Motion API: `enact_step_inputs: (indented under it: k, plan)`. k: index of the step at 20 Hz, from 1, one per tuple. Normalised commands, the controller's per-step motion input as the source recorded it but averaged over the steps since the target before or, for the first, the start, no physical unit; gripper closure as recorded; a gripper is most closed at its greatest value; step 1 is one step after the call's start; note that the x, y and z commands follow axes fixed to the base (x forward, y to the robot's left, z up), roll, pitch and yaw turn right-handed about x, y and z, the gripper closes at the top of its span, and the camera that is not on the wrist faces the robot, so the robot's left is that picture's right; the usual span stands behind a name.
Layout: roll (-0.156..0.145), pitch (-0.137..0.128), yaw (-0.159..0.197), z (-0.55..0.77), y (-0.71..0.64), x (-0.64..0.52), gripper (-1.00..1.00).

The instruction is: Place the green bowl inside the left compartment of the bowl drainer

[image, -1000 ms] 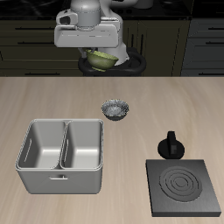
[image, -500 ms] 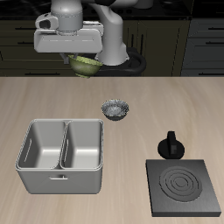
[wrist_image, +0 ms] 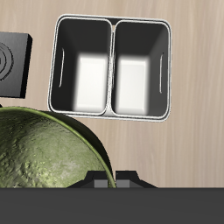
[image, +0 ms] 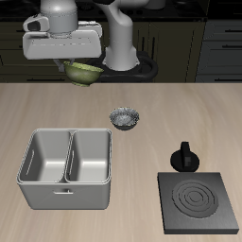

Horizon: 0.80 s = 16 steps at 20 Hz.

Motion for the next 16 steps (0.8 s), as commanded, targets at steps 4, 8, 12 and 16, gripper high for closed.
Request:
enact_step_inputs:
  k: [4, 8, 12, 16]
  plan:
    - [0.048, -0.004, -0.013, 0.09, 0.01, 0.33, 1.0]
    - [0.027, 0.011, -0.016, -0.03, -0.04, 0.35, 1.0]
    - [-0.006, 0.047, -0.044, -0.17, -0.07, 0.39, 1.0]
    - [0.01, 0.027, 0.007, -0.19, 0.06, 0.33, 1.0]
